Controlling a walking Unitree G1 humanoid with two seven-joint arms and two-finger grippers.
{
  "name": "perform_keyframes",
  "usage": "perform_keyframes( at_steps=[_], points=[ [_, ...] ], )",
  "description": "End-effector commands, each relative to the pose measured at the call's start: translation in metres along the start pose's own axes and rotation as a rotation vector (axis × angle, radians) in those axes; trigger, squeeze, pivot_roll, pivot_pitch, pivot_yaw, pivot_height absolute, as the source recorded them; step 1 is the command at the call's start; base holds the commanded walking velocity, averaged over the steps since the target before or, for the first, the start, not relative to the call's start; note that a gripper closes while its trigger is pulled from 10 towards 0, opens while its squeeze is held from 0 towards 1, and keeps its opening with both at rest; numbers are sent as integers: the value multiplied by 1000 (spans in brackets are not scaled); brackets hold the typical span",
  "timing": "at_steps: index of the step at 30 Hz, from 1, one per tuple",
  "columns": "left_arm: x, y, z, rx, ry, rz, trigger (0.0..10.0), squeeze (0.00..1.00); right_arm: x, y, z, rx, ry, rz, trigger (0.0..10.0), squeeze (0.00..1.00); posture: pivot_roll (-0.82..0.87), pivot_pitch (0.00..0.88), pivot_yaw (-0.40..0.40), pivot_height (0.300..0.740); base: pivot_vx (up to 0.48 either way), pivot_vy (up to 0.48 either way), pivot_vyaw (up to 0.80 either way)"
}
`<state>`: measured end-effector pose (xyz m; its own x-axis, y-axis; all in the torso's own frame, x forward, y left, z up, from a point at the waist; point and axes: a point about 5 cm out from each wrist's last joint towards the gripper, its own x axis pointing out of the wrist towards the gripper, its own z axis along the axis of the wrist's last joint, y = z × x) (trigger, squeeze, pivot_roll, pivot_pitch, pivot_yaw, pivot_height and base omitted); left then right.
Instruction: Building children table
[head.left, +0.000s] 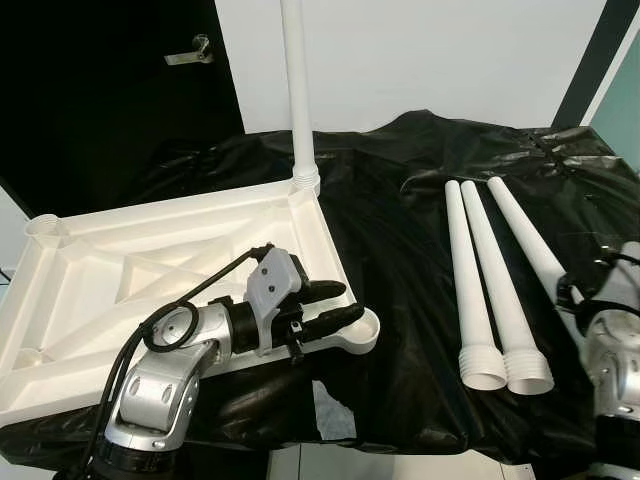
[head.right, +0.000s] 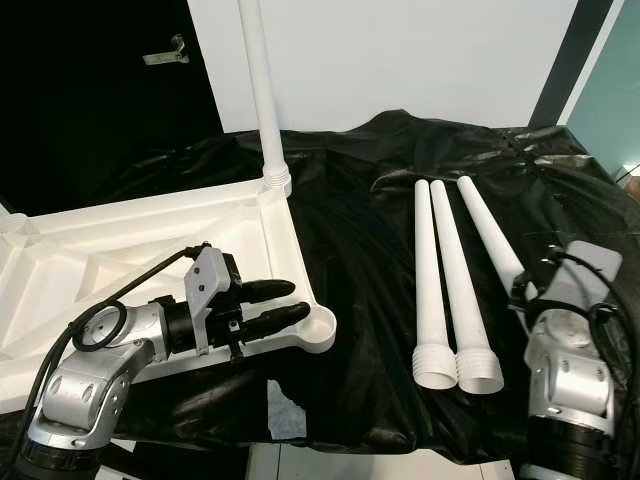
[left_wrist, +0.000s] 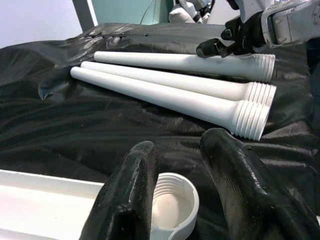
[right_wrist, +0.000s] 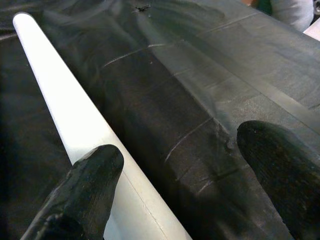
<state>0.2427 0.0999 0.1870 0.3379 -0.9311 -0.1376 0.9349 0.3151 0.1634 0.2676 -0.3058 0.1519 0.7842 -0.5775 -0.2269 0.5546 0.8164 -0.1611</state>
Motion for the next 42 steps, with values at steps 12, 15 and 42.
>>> perform_keyframes(
  at_steps=[12, 15, 42],
  points=[
    [-1, 12, 5, 15, -2, 241, 10000, 0, 8, 17, -5, -13, 111, 273, 10000, 0, -41, 0, -7, 740, 0, 0, 0],
    [0, 12, 6, 16, -3, 245, 10000, 0, 9, 20, -1, -8, 116, 322, 10000, 0, -40, 0, -9, 740, 0, 0, 0],
    [0, 17, 13, 55, -8, 280, 10000, 0, 9, 23, -29, 91, 521, 515, 1882, 0, -40, 0, -2, 740, 0, 0, 0]
  ],
)
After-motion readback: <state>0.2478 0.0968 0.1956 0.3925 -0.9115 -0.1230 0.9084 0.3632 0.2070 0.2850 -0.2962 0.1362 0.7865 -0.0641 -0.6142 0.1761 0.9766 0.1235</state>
